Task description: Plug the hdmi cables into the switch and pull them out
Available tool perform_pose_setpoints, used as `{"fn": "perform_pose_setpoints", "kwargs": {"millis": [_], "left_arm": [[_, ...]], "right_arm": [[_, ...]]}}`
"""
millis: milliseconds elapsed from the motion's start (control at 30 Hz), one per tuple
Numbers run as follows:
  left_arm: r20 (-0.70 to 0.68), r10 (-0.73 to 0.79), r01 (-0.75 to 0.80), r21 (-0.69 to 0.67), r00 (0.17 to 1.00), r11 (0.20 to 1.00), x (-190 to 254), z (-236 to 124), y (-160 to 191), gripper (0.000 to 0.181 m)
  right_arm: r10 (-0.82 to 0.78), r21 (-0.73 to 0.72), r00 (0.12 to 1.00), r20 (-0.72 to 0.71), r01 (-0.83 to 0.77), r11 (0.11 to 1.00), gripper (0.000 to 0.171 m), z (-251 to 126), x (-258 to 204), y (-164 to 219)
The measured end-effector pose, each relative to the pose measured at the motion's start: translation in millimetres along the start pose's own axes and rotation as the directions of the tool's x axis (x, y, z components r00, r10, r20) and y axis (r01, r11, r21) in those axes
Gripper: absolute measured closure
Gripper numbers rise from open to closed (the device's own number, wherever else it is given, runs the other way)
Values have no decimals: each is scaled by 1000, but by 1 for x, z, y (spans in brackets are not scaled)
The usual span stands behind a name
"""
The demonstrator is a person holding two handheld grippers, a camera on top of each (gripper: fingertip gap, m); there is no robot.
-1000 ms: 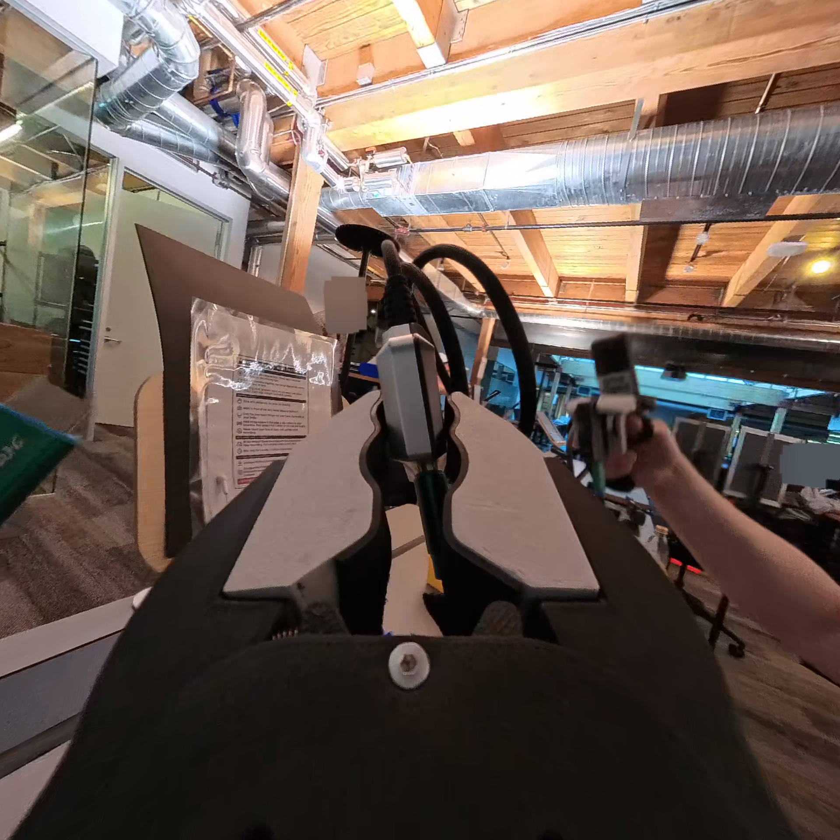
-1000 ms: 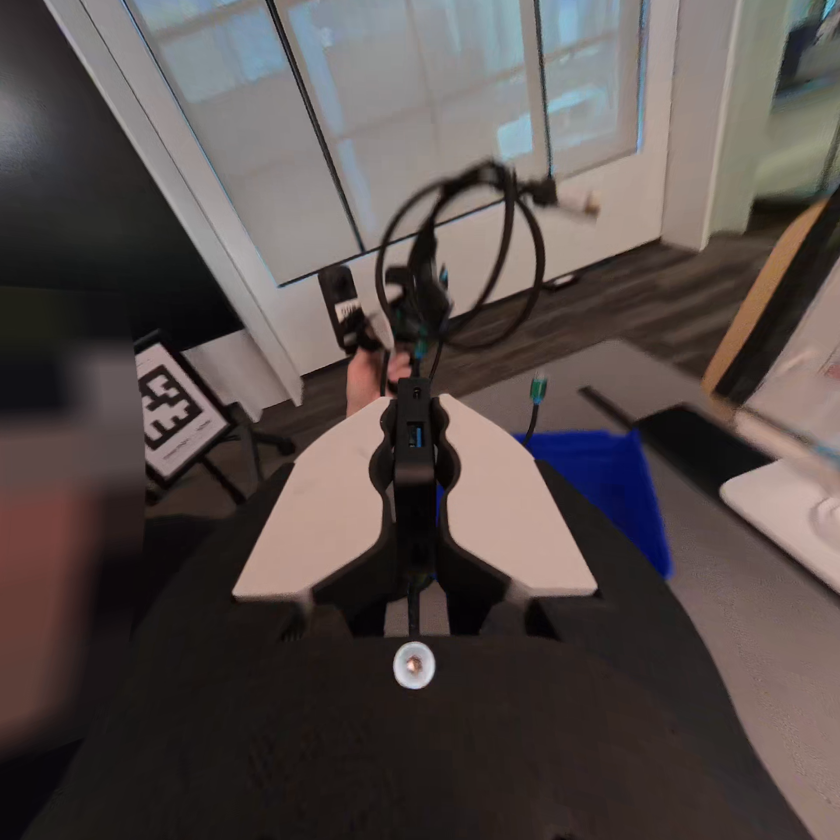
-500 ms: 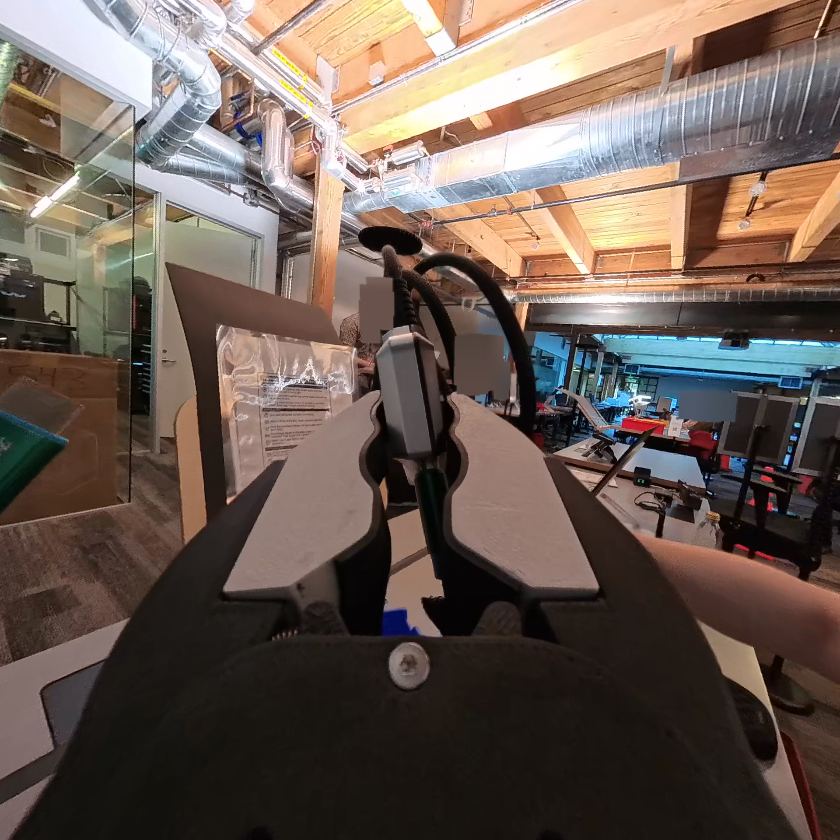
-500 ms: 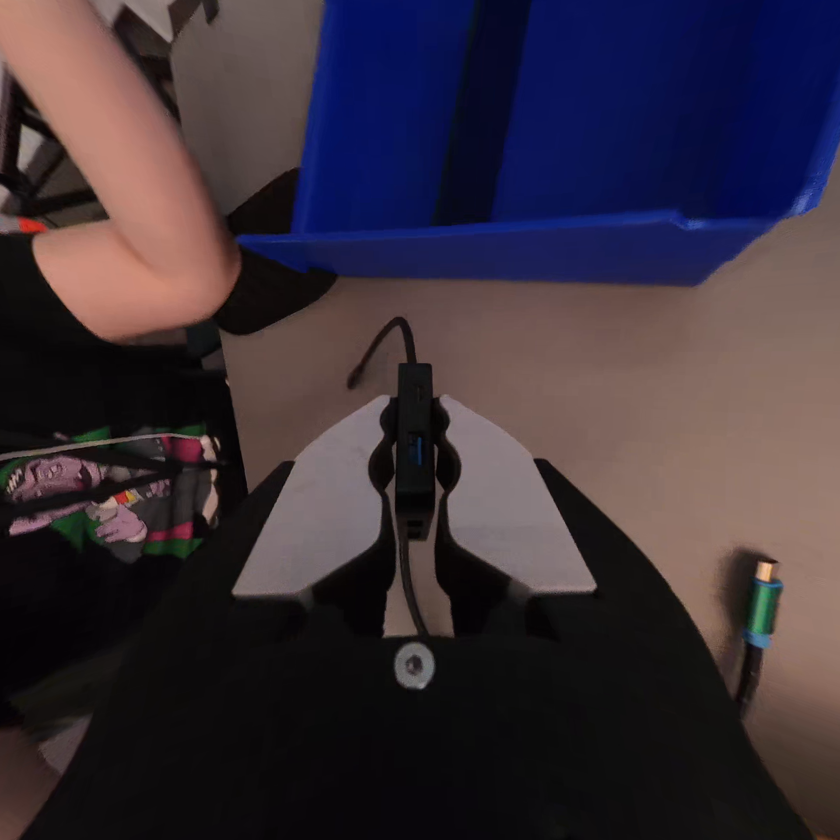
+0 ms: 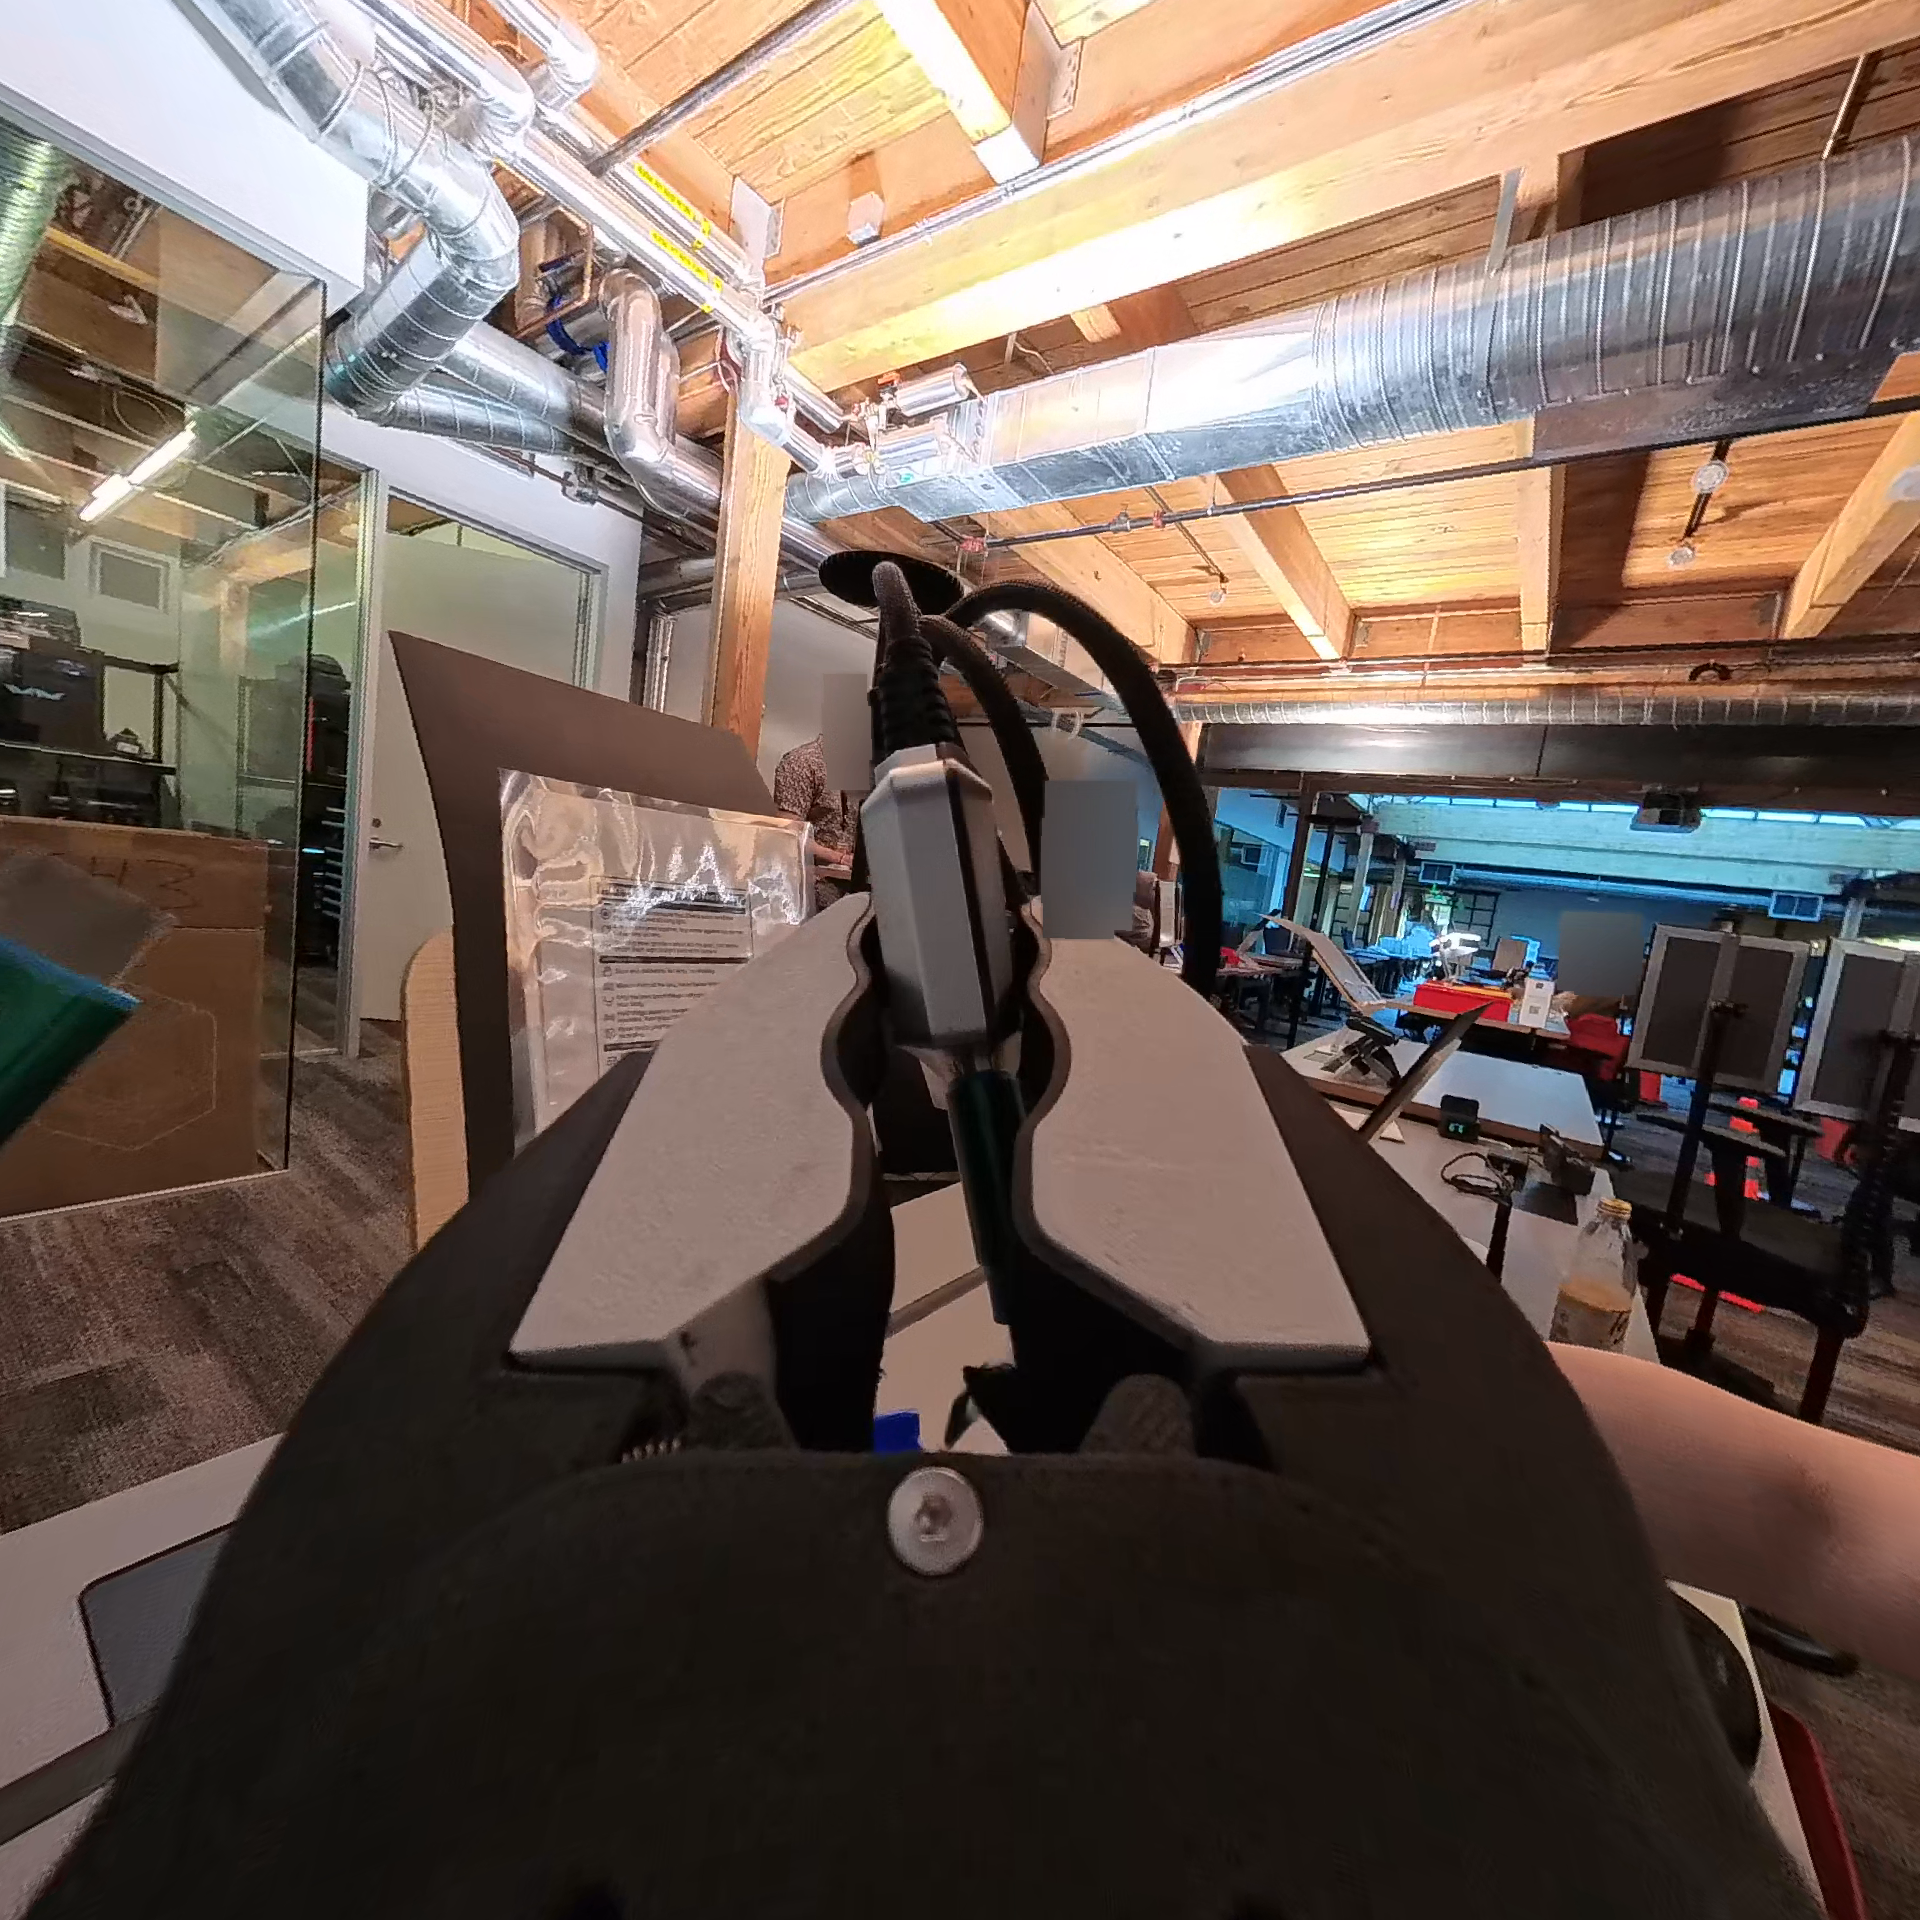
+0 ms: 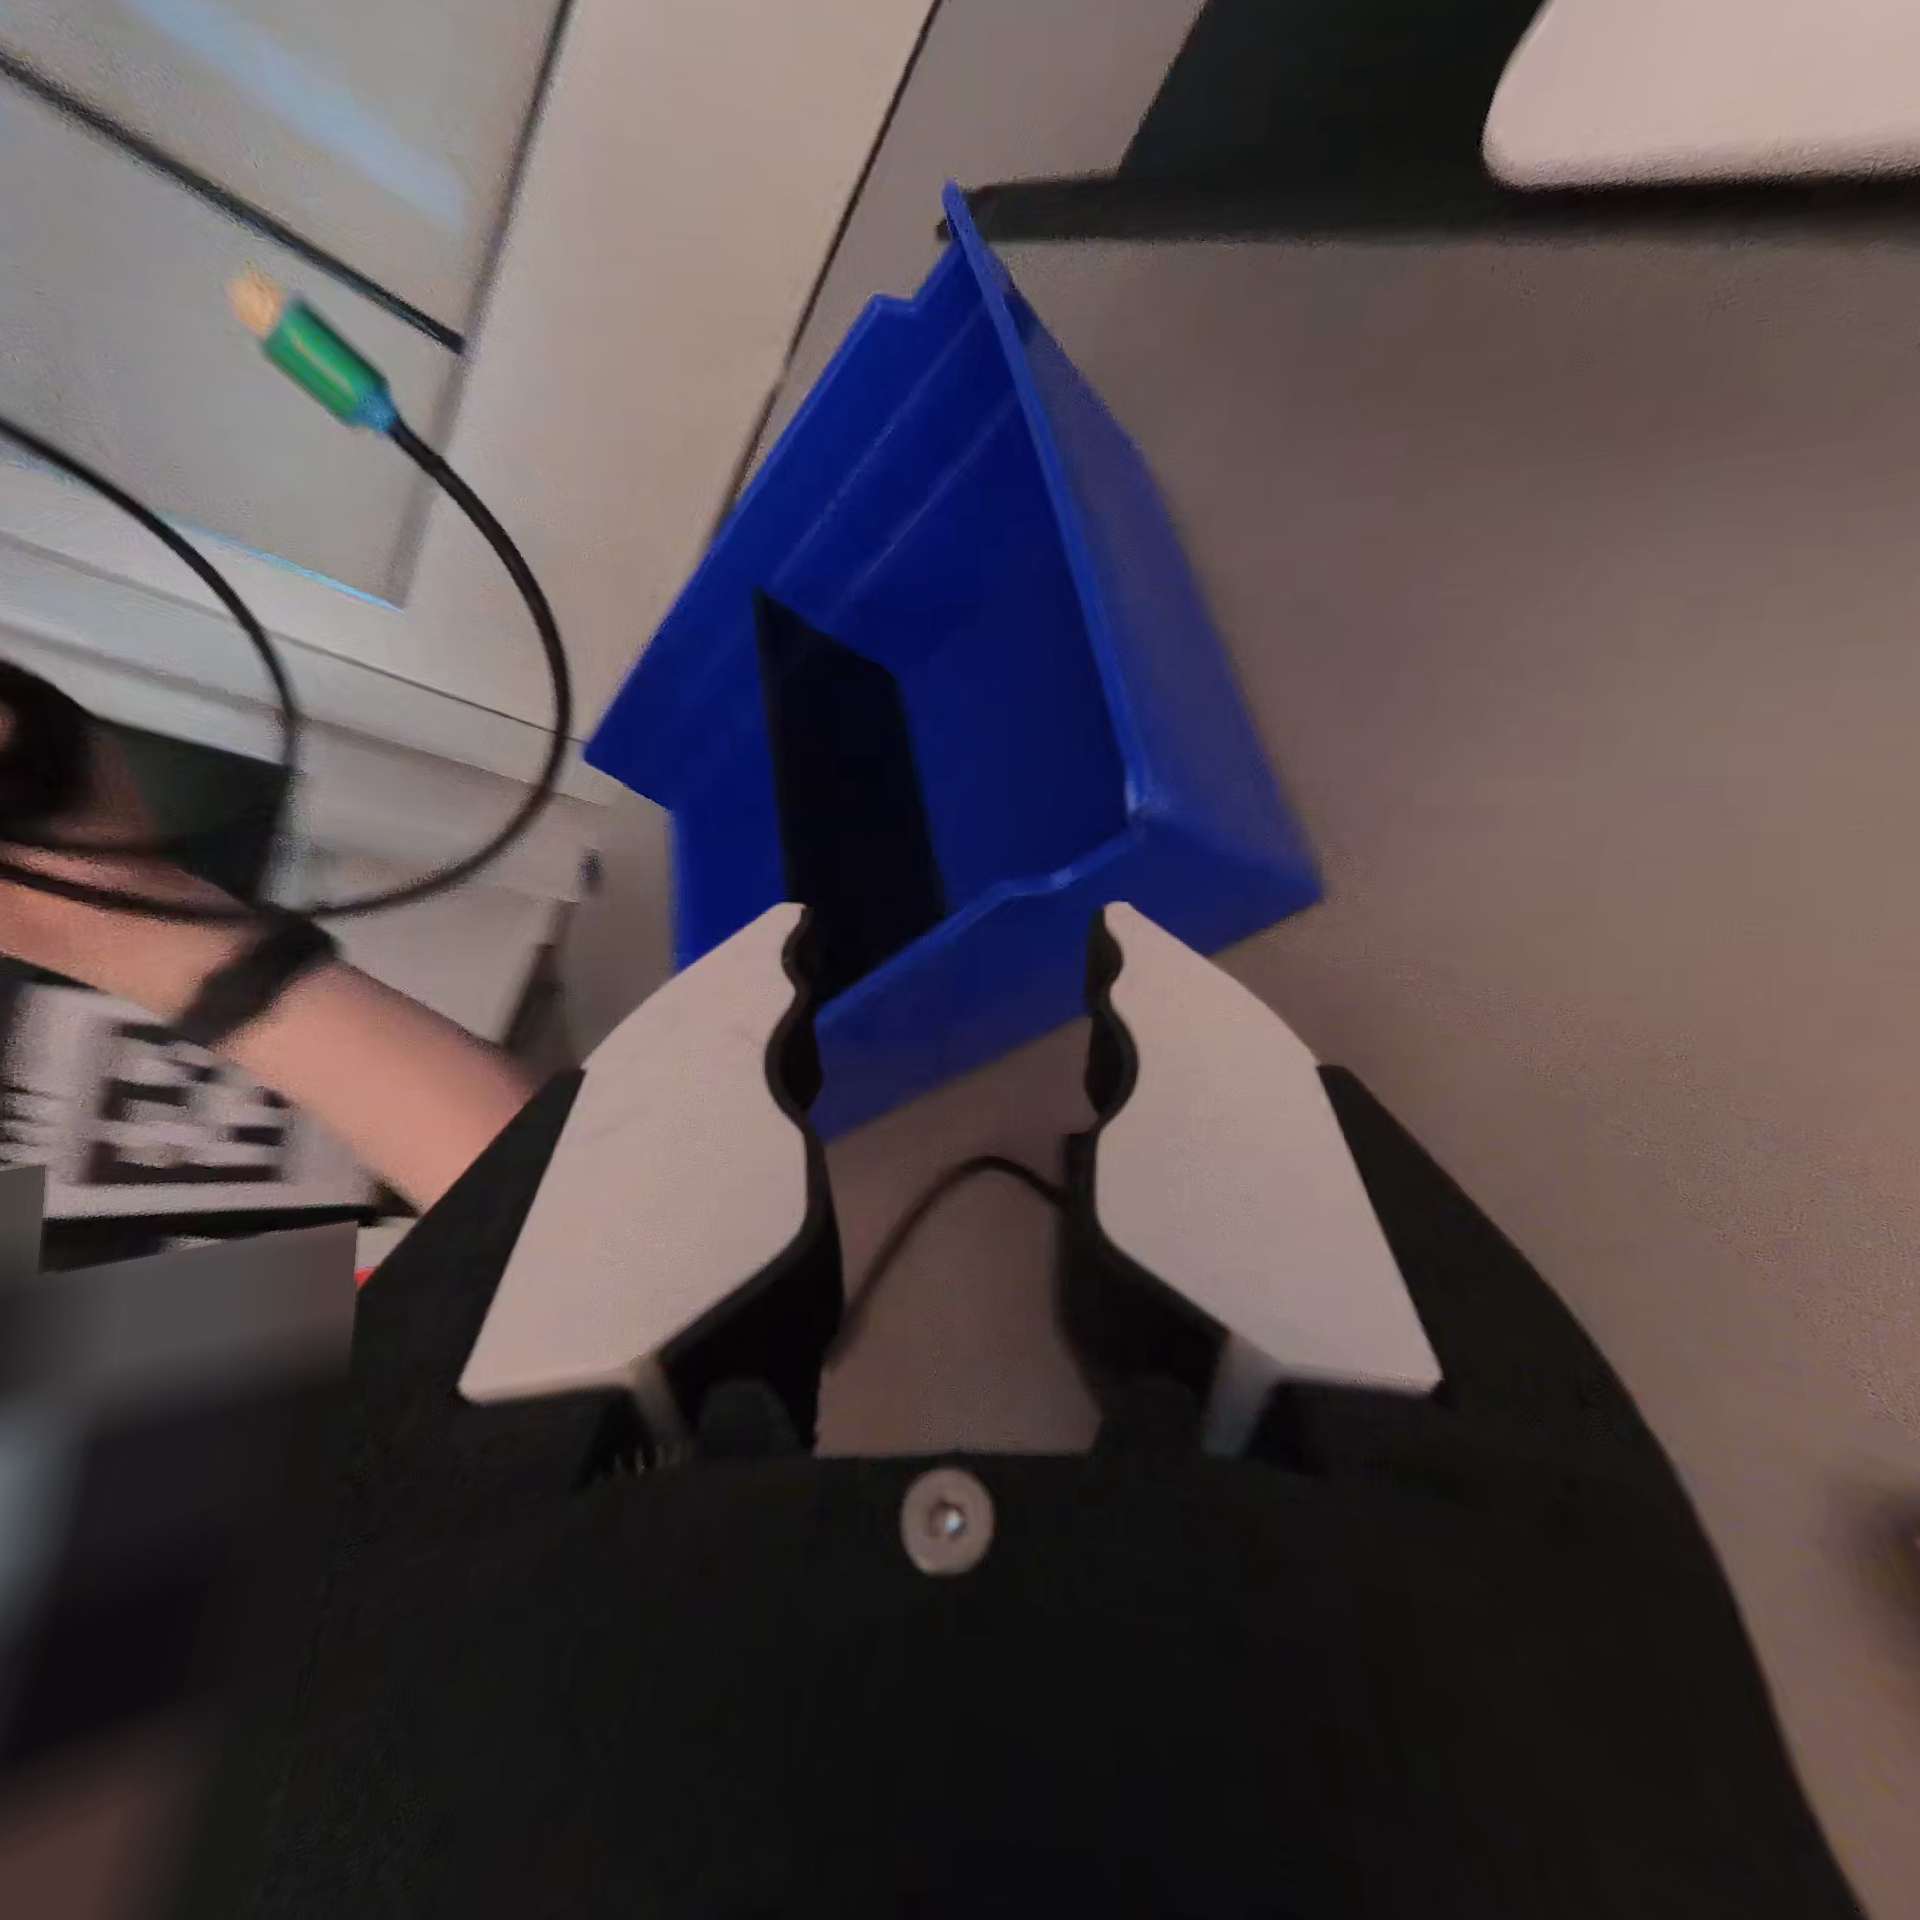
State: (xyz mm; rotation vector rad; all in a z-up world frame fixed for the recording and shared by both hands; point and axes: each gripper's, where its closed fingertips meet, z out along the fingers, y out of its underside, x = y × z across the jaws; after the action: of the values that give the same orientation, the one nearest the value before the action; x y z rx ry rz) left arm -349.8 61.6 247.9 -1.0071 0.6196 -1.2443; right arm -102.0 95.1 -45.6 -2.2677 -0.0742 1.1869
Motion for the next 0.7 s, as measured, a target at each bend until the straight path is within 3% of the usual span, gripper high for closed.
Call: {"fn": "perform_pose_setpoints", "kwargs": {"millis": [67, 100, 233, 333, 567, 700], "left_arm": [[6, -2, 2, -4, 1000, 1000, -1, -2, 0, 160], [9, -2, 2, -7, 1000, 1000, -1, -3, -1, 161], [19, 10, -10, -23, 1000, 1000, -2, -8, -2, 161], [29, 26, -25, -32, 999, 999, -1, -10, -3, 161], [36, 23, -22, -21, 999, 1000, -2, -14, -6, 161], [28, 1, -1, -10, 1000, 1000, -5, -19, -8, 160]], "right_arm": [[110, -72, 993, -49, -114, 991, 121, 15, 8, 14], [88, -110, 988, -125, -102, 989, 121, 22, 15, 22], [79, -148, 984, -159, -103, 984, 137, 46, -4, 36], [76, -102, 975, -207, -98, 990, 141, 58, -8, 30], [309, 74, 940, -141, -302, 951, 148, 100, -15, -3], [160, 33, 967, -198, -157, 987, 149, 126, -23, -15]]}}
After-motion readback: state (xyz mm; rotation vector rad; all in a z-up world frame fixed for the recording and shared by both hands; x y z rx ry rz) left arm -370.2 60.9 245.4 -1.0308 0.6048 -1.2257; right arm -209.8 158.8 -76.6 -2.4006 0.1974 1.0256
